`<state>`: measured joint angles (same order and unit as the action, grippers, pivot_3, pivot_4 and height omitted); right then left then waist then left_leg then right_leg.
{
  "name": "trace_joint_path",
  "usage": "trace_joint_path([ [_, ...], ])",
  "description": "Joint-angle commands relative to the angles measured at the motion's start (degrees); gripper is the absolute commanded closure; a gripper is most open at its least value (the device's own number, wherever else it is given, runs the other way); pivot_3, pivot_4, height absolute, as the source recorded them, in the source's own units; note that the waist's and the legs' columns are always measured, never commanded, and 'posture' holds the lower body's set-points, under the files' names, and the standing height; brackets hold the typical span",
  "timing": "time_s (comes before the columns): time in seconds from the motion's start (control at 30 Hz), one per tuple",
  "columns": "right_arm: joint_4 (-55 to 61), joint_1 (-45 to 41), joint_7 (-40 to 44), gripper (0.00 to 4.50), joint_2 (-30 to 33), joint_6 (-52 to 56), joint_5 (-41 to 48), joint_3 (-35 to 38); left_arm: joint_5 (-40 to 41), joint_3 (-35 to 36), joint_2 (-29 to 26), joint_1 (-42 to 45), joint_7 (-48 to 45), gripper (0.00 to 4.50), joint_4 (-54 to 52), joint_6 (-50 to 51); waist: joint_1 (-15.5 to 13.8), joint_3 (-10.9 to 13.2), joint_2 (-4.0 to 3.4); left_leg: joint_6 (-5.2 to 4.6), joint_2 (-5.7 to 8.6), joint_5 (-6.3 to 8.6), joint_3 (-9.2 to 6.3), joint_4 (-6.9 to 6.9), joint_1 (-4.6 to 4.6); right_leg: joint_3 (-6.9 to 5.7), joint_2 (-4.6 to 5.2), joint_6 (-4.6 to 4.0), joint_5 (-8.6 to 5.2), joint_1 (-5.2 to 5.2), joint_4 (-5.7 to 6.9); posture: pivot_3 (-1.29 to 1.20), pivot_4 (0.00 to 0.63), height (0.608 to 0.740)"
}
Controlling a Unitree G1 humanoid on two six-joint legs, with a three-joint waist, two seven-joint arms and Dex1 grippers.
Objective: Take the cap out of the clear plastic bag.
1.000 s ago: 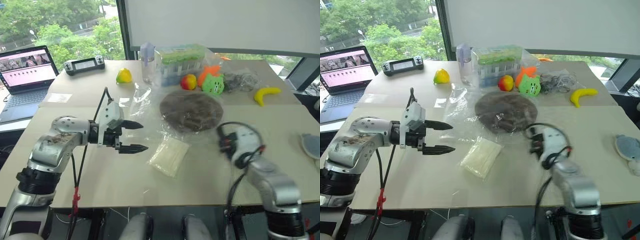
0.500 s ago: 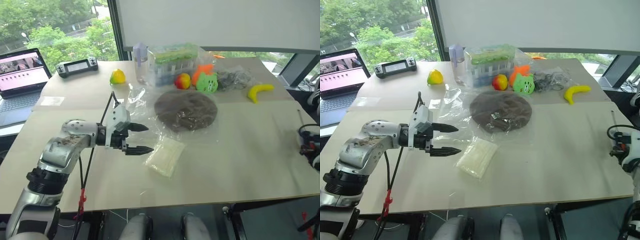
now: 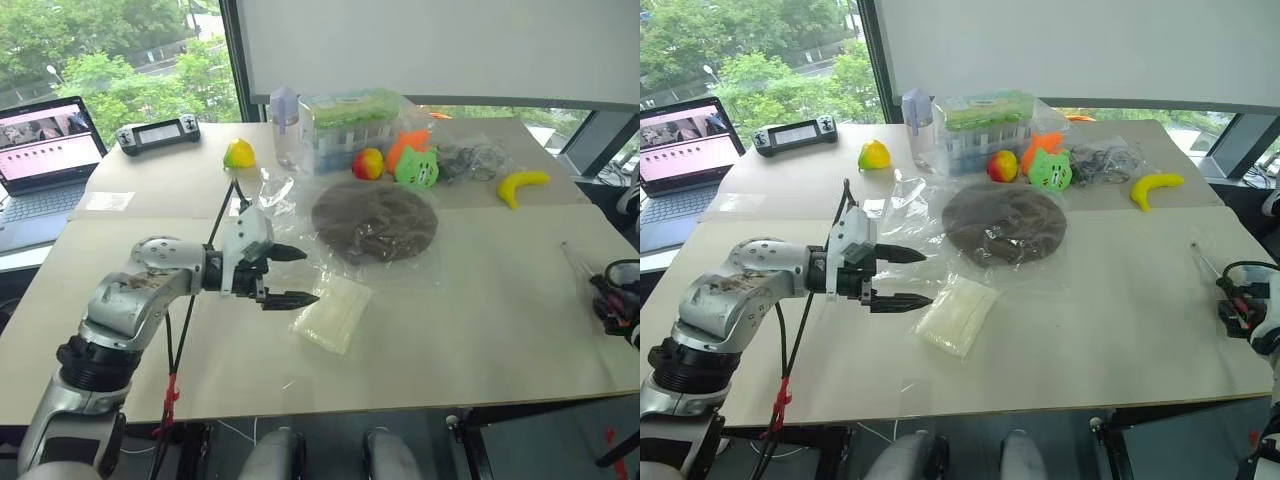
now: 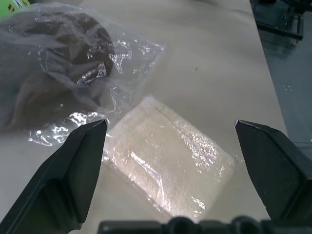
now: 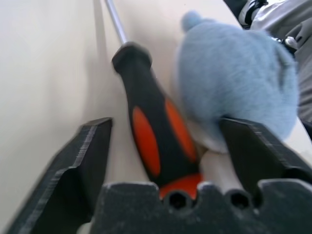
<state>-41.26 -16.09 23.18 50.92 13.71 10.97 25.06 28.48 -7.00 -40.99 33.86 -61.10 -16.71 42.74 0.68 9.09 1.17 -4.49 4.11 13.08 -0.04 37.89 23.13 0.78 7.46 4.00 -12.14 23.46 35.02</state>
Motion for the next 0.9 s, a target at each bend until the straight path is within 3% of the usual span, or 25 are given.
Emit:
trace_joint_path([
  [0.03,3.41,1.73,-0.15,0.07,-0.03,0.65,0.82,1.43,1.17,0.43,0.11,1.21,0.93,0.0,-2.78,1.07,0.02,0.0,0.0,0.0,0.0,0.0,0.0,0.0,0.0,0.0,0.0,0.0,0.0,0.0,0.0,0.0,0.15,0.739],
  [0.3,12.33,5.56,-0.29,0.07,-0.15,4.44,2.73,3.06,1.4,0.12,0.25,1.03,0.66,0.0,-1.88,0.6,0.11,0.01,-0.03,0.01,0.0,0.0,0.0,0.0,-0.04,0.04,0.0,0.0,0.0,0.0,0.02,0.0,0.15,0.739],
  [0.47,29.7,11.45,3.08,0.07,1.32,11.92,4.57,3.75,0.47,0.56,-0.93,0.92,-0.53,0.0,-0.1,-0.97,0.08,0.02,-0.09,0.01,-0.01,0.01,-0.02,0.0,-0.02,0.04,0.0,0.0,0.0,0.02,0.03,0.0,0.15,0.739],
  [0.67,54.74,13.74,8.1,0.07,2.91,28.27,13.49,3.28,-0.85,0.15,-1.88,-0.04,-2.39,0.0,2.88,-4.48,0.02,0.03,-0.16,0.0,-0.05,0.01,-0.02,0.0,-0.02,0.05,-0.01,0.0,0.0,0.06,0.07,0.0,0.15,0.739],
  [0.9,76.34,9.45,9.06,0.07,0.23,44.17,27.34,-6.39,-3.0,-0.08,-1.63,-0.09,-4.02,0.0,6.98,-9.2,-0.71,0.04,-0.13,-0.03,-0.05,0.03,-0.07,0.02,0.2,0.0,0.02,0.0,0.01,0.26,0.02,0.0,0.15,0.739],
])
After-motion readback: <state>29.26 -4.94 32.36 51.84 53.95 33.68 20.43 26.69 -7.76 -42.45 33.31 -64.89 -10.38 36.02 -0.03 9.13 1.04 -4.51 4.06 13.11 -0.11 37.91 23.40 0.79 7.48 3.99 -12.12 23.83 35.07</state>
